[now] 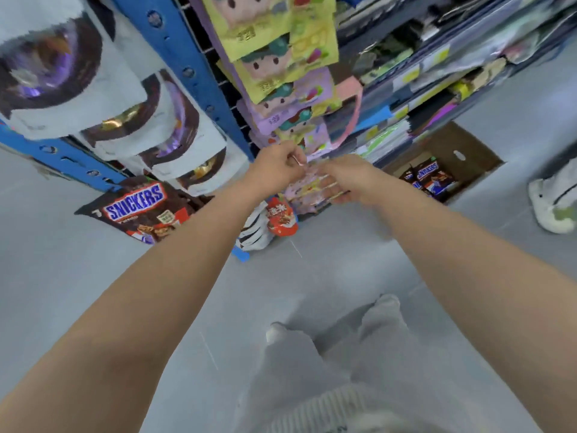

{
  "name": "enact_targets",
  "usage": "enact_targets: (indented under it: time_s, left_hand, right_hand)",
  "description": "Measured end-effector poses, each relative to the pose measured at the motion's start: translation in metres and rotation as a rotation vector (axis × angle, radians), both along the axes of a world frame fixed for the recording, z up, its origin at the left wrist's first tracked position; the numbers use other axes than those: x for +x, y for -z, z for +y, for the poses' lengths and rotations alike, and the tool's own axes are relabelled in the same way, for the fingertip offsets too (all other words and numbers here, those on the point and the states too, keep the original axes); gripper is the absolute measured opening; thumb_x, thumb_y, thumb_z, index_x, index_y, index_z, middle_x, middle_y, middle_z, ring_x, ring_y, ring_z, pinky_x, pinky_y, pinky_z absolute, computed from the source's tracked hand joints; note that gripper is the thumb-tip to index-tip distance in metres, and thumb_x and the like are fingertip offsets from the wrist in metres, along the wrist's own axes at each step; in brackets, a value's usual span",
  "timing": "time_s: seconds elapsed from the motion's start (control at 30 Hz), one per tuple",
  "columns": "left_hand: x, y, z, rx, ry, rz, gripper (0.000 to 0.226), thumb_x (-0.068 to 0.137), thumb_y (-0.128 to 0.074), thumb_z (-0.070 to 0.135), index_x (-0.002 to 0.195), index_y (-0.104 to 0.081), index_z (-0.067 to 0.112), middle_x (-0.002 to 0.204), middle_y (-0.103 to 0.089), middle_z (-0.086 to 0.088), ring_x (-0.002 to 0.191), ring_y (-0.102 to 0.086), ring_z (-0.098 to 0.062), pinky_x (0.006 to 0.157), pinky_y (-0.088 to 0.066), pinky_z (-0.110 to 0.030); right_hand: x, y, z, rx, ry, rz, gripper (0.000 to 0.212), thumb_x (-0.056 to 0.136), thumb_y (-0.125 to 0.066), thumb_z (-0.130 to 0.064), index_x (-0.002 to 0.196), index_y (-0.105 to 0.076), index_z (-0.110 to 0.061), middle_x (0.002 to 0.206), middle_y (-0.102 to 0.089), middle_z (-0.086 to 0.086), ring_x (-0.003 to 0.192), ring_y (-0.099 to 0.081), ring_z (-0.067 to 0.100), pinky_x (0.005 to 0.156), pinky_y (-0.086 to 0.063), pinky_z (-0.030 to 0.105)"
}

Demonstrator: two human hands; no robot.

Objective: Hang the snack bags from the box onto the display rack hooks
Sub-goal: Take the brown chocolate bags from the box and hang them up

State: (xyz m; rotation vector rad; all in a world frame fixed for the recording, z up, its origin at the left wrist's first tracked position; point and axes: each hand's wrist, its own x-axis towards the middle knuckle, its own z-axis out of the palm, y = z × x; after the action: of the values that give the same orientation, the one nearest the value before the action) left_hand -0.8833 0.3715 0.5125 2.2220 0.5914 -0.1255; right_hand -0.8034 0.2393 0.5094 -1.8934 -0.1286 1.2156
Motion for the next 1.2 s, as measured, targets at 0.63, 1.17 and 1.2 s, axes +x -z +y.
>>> enact_targets:
  time_s: [0.63,1.17,1.2]
  left_hand:
    - [0.369,0.105,-0.168,0.005,0.070,0.174,0.016,0.080,-0.051,0.016,0.066,-0.056,0.021,0.097,-0.069,-0.014,0.094,-0.063,-0.032,0.084,-0.053,-0.041]
    - [0.503,0.350,-0.186,-0.050,0.116,0.585,0.019,0.087,-0.055,0.013,0.104,-0.064,0.009,0.113,-0.064,-0.010,0.105,-0.059,-0.026,0.088,-0.046,-0.031]
    - [0.507,0.366,-0.186,-0.050,0.114,0.596,0.019,0.088,-0.055,0.013,0.105,-0.063,0.008,0.110,-0.064,-0.010,0.102,-0.059,-0.025,0.087,-0.045,-0.031]
  right_hand:
    - [0.335,0.087,-0.223,-0.102,0.431,0.161,0.031,0.100,-0.035,-0.023,0.122,-0.051,-0.007,0.097,-0.055,0.012,0.091,-0.053,0.025,0.079,-0.043,0.031]
    - [0.467,0.334,-0.257,-0.348,0.534,0.395,0.024,0.100,-0.038,-0.017,0.122,-0.047,-0.013,0.106,-0.056,0.010,0.083,-0.055,0.021,0.076,-0.049,0.034]
    - [0.471,0.352,-0.253,-0.353,0.513,0.408,0.026,0.100,-0.036,-0.016,0.124,-0.046,-0.015,0.112,-0.056,0.007,0.088,-0.054,0.020,0.079,-0.049,0.035]
